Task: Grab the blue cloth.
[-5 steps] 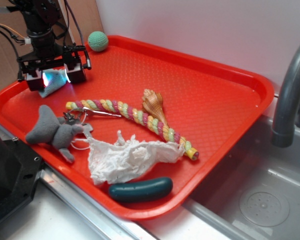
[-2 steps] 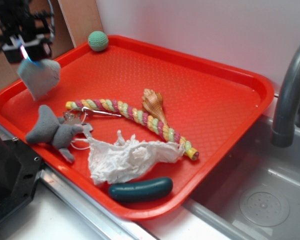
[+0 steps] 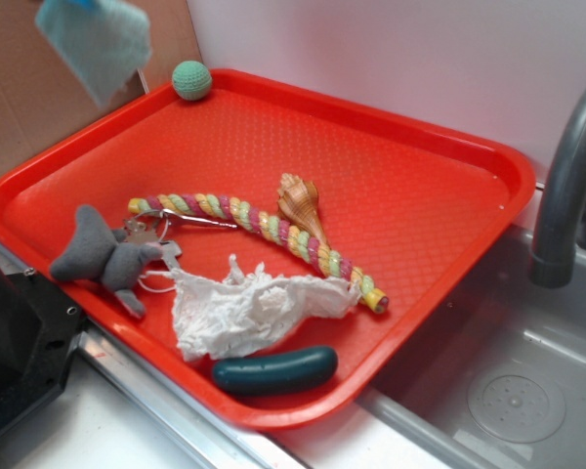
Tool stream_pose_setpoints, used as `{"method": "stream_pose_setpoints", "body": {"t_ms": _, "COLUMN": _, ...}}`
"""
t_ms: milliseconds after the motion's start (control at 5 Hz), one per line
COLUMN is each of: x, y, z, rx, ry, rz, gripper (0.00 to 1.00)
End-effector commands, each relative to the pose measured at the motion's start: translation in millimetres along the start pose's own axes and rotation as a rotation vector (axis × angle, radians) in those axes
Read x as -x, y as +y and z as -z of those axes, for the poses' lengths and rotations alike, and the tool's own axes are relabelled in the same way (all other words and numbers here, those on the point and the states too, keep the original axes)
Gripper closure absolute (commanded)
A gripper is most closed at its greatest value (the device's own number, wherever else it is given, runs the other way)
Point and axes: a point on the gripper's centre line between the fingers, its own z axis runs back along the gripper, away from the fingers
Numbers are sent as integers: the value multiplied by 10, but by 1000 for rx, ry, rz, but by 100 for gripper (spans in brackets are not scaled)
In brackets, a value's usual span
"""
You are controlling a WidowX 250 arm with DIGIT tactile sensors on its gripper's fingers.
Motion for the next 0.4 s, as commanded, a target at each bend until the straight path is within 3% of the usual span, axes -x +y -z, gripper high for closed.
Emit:
{"method": "stream_pose_setpoints", "body": {"t_ms": 0, "x": -361, "y": 159, "z": -302, "rx": 18, "ry": -88, "rz": 6, "gripper": 100}}
{"method": "stream_pose_setpoints", "body": {"t_ms": 200, "x": -362, "y": 121, "z": -213, "rx": -20, "ry": -87, "rz": 56, "gripper": 100}}
